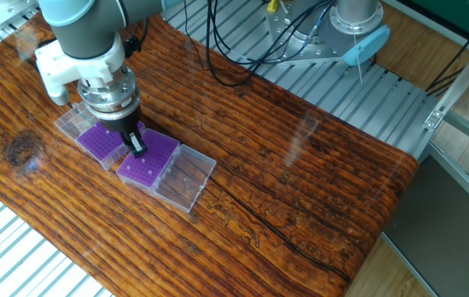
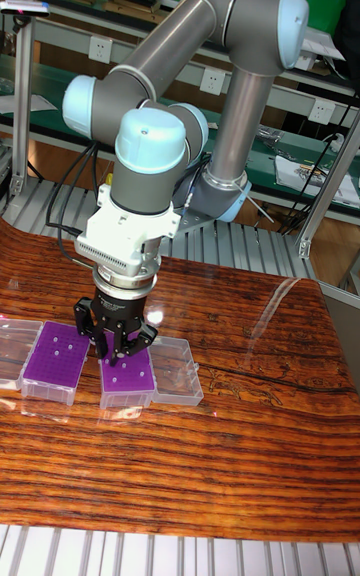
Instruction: Transfer all small pipette tips from one holder to another
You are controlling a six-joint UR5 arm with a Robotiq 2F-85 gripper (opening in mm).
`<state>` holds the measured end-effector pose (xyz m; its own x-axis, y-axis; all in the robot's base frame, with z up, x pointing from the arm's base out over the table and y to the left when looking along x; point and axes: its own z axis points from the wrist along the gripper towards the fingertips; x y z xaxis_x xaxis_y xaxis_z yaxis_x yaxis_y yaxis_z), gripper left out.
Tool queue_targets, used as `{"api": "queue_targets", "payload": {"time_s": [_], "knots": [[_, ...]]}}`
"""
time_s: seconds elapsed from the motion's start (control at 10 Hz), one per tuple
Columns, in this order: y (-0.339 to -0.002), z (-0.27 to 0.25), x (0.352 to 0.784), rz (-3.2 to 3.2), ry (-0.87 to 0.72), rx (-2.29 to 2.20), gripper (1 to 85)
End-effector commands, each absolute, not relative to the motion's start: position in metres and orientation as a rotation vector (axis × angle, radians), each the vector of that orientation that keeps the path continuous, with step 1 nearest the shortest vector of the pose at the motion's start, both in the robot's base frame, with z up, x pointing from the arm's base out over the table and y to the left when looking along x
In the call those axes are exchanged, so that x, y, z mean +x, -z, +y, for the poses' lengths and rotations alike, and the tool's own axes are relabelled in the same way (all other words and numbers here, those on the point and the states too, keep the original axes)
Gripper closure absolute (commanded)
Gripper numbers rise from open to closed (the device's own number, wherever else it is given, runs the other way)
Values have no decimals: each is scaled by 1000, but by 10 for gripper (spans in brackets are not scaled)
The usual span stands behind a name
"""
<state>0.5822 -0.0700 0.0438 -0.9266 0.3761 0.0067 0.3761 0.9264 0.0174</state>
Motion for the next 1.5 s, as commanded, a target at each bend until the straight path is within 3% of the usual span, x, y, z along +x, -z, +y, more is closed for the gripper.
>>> {"api": "queue_targets", "payload": {"time_s": [0.0, 1.4], "knots": [[-45, -68, 585, -3077, 46, -618, 590], [-63, -66, 597, -3085, 57, -734, 603]]}}
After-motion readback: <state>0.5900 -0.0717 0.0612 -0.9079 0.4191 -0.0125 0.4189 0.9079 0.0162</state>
